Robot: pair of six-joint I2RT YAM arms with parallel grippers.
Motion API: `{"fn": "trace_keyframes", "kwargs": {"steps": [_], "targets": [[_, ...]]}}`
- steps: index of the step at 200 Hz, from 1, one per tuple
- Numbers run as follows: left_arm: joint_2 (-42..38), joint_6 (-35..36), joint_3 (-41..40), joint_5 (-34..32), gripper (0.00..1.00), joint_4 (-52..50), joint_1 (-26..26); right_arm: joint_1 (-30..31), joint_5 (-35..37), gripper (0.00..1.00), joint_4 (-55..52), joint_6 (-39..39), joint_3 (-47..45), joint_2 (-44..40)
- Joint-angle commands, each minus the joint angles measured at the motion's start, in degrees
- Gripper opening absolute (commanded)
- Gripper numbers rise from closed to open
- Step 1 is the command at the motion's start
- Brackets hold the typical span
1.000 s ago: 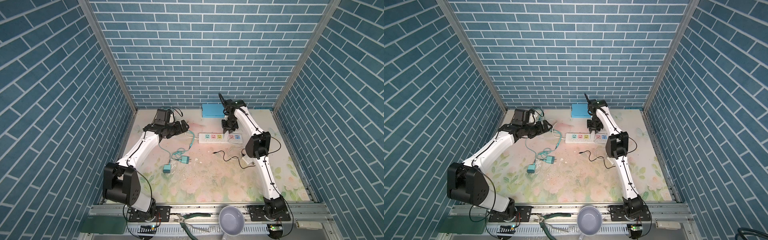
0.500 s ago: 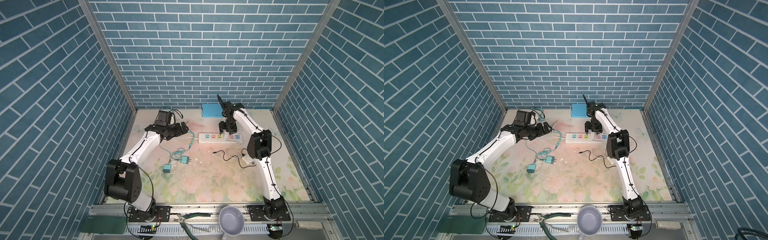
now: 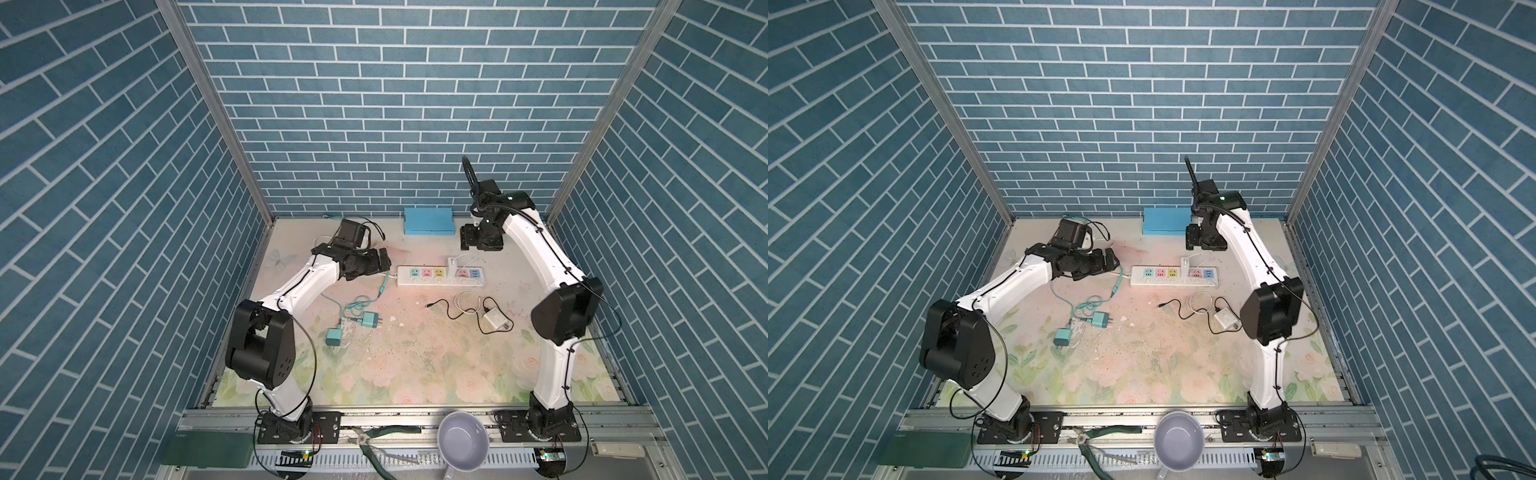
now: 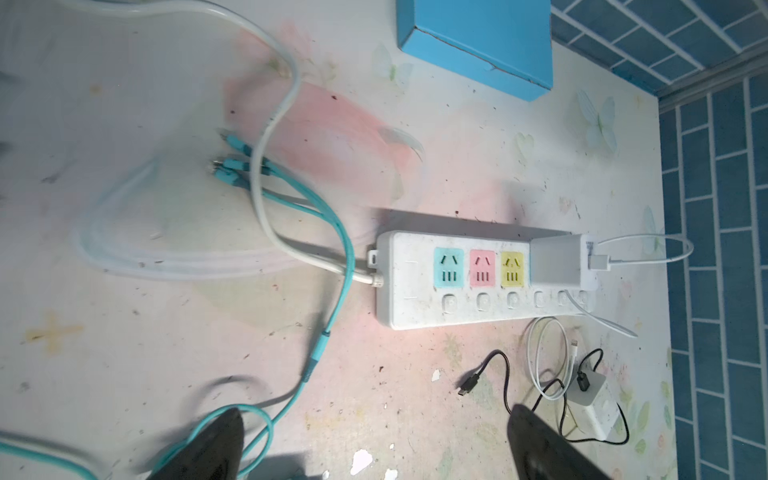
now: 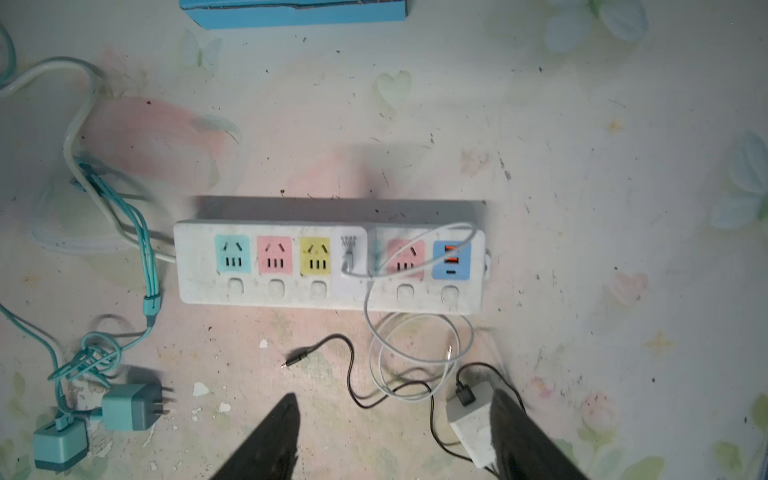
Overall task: Insert plugs into power strip
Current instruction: Move the plug to the center of the table.
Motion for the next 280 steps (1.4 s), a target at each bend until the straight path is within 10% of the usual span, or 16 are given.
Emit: {"fn": "trace_keyframes", "kwargs": {"steps": [1, 59, 136, 197, 235, 280], "targets": [[2.12, 1.62, 4.21, -1.45, 1.00, -4.58, -3.48, -0.76, 1.91, 0.72, 2.83, 3.01, -11.22, -6.43], [3.25, 1.78, 9.48, -0.87, 0.99, -7.94, -12.20, -3.43, -2.19, 0.70, 11.36, 7.68, -43.26, -24.34], [15.12, 7.92, 19.41, 7.52, 0.98, -10.14, -22.41, -12.31, -2.15, 0.71, 19.40, 10.27, -58.75, -34.97], [37.10, 28.28, 54.38, 7.81, 0.98, -34.20, -30.33, -27.10, -13.43, 0.72, 27.71, 10.73, -64.94, -40.44], [54.75, 29.20, 83.44, 8.56, 0.98, -47.31, -33.43, -30.82, -16.64, 0.72, 31.96, 11.94, -67.24, -42.60], [49.91, 27.24, 66.32, 6.12, 0.98, -29.51, -35.44, -34.03, -24.77, 0.67, 36.78, 14.21, -69.49, -42.40]]}}
